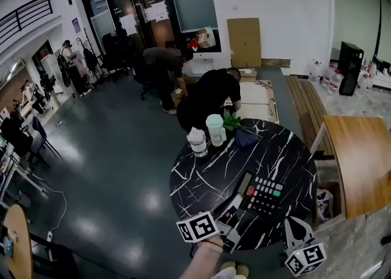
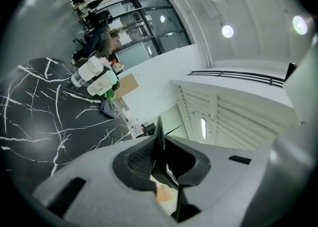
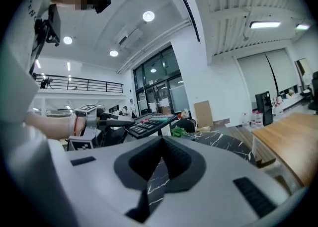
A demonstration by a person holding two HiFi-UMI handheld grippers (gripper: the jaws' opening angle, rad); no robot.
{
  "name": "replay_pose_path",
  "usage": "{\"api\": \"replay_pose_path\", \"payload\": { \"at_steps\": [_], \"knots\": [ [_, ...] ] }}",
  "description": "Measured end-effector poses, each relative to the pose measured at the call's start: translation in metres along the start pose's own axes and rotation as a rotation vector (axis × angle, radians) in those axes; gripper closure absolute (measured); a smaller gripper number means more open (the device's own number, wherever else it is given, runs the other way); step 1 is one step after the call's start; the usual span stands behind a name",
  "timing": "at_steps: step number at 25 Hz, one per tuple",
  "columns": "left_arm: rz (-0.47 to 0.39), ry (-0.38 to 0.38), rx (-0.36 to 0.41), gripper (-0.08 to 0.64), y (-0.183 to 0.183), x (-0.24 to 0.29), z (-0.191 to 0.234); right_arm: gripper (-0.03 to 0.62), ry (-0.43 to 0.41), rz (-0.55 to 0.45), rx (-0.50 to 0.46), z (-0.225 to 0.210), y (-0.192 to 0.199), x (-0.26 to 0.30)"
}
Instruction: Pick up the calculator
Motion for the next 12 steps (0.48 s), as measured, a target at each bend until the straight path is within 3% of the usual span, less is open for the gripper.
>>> {"api": "replay_pose_path", "payload": {
  "at_steps": [12],
  "knots": [
    [-0.016,-0.009,-0.015,0.509,-0.009,-0.004,0.011,0.584,0.056,-0.038,-0.060,-0.009,-0.013,0.010]
  ]
}}
Point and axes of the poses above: the fingertips, and each gripper's own axes: x forward along the fingers, z to its left, y out of its underside, the point moved 3 cm from there along -x, backward along the fingers, and after that the axes turned 7 degrees about z, right-handed, at the moved point
